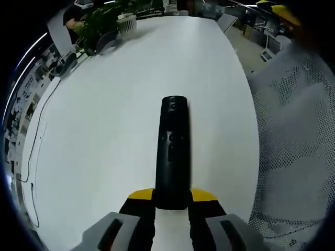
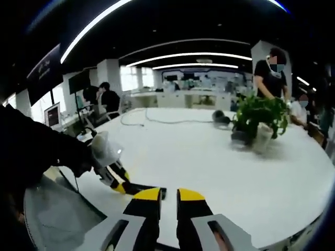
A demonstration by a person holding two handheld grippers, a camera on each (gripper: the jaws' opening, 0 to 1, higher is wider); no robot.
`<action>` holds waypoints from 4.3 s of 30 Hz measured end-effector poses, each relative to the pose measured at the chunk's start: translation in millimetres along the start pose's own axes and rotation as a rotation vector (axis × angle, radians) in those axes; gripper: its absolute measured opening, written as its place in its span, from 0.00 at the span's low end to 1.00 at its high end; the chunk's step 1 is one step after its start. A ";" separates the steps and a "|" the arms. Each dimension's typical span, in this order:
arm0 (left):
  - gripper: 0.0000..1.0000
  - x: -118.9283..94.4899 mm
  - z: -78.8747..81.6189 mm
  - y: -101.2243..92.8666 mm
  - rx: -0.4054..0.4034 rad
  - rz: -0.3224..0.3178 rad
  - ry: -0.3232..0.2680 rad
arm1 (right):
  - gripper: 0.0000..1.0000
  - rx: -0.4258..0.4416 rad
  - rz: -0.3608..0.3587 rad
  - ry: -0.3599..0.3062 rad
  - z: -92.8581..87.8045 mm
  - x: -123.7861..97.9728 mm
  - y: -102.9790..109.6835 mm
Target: Press the specified remote control buttons in sequence, fully releasing each button before pressing the next.
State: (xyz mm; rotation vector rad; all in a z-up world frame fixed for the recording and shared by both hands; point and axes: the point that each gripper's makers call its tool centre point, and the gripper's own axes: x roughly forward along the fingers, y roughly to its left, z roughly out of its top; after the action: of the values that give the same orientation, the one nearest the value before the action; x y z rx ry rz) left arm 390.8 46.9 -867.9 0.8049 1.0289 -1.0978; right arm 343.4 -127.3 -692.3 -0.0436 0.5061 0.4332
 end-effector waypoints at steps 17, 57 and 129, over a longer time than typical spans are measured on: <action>0.23 -6.5 -7.5 -50.2 -0.025 0.002 -0.035 | 0.00 0.154 0.146 0.067 19.4 12.9 6.2; 0.24 -3.8 3.6 -74.6 -0.064 0.016 -0.147 | 0.00 0.176 0.275 0.886 -122.8 107.4 35.3; 0.24 -4.7 2.5 -74.7 -0.059 0.019 -0.123 | 0.00 0.049 0.238 0.946 -131.8 108.1 44.9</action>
State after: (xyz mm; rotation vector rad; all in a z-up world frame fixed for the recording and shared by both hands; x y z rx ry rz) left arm 319.2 25.4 -864.7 0.6900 0.9439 -1.0830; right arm 349.2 -63.5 -856.5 -0.1445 1.4626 0.6249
